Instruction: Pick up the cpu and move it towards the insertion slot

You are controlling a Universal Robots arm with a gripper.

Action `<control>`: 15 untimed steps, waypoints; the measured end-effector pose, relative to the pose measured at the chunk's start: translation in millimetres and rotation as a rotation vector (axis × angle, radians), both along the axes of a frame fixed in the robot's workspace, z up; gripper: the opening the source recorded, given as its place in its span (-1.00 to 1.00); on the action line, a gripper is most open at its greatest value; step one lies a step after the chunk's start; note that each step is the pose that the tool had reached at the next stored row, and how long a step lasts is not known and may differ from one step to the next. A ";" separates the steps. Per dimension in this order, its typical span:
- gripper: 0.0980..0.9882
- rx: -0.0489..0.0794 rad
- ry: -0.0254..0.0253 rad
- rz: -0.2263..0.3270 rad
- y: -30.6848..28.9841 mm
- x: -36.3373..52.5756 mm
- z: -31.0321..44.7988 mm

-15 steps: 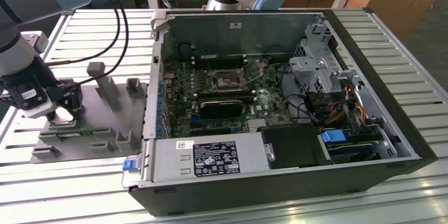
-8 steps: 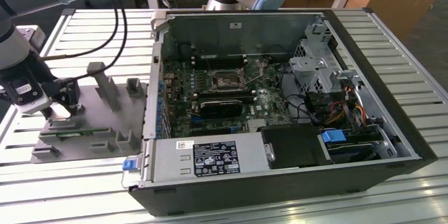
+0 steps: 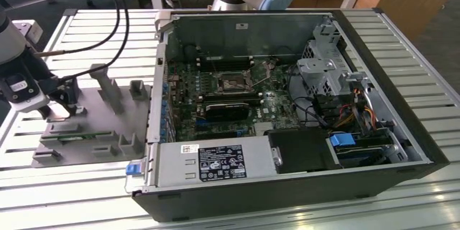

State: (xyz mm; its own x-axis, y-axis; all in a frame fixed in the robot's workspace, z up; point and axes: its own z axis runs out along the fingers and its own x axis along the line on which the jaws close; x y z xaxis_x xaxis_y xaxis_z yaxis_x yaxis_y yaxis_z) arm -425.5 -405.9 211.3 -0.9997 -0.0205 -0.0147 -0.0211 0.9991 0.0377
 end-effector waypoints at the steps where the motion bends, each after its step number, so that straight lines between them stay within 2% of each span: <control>1: 0.00 0.000 -0.0001 0.000 0.0 0.0 1.3; 15: 0.00 0.000 -0.0008 0.000 0.0 0.0 22.1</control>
State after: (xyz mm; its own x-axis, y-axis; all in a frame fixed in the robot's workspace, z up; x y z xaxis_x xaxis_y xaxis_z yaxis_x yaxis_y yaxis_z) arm -425.5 -405.9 233.5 -0.9997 -0.0206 -0.0156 -0.0211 0.9991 0.0376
